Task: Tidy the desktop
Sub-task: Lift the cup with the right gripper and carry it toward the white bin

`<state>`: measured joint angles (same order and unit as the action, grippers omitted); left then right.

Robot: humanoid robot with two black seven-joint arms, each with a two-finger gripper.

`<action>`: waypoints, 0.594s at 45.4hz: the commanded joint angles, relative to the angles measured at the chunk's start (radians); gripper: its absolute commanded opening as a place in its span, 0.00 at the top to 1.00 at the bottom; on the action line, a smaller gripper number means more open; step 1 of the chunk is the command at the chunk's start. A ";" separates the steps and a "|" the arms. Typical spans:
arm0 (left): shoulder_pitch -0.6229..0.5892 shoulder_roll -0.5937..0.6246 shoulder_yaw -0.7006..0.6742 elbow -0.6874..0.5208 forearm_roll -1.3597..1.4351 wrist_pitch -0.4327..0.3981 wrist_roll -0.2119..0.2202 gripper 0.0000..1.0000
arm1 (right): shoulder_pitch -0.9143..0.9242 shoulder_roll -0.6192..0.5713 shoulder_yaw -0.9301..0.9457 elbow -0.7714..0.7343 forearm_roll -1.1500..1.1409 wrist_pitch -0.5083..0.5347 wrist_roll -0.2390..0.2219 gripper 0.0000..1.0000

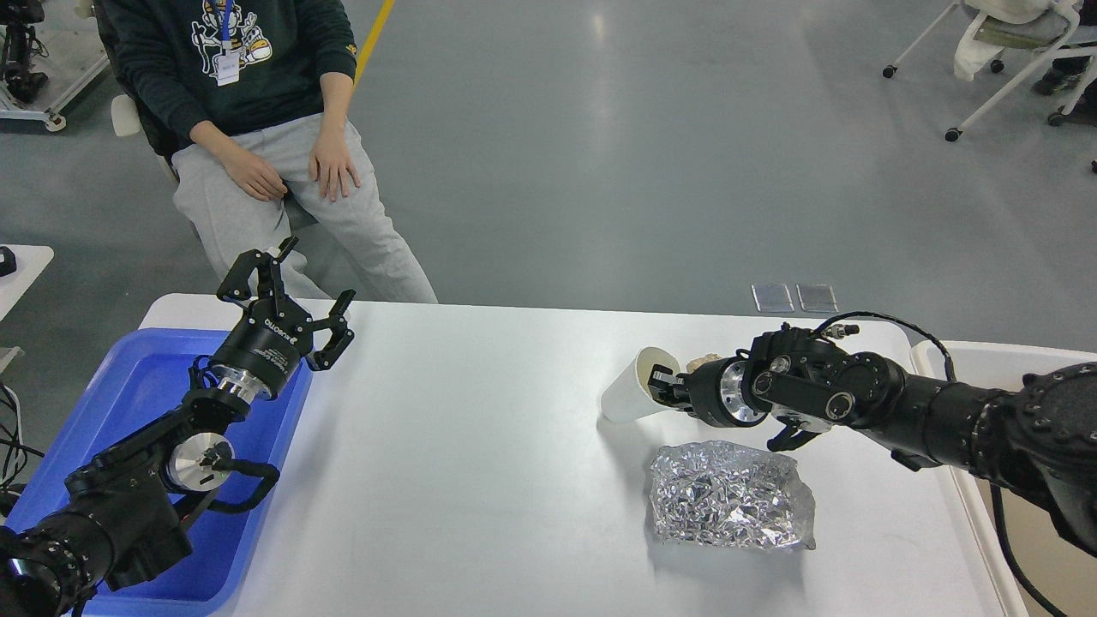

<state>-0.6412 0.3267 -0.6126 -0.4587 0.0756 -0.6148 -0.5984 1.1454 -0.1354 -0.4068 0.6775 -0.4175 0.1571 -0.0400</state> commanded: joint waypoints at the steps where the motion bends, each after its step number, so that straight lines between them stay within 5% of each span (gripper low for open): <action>1: 0.000 0.000 -0.001 0.000 0.000 0.000 0.000 0.00 | 0.013 -0.030 0.006 0.022 0.009 0.001 0.000 1.00; 27: 0.000 0.000 0.001 0.000 0.000 0.001 -0.001 0.00 | 0.332 -0.481 0.013 0.408 0.109 0.062 -0.009 1.00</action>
<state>-0.6414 0.3267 -0.6131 -0.4588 0.0750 -0.6147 -0.5989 1.3246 -0.4484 -0.3788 0.9430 -0.3615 0.1820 -0.0432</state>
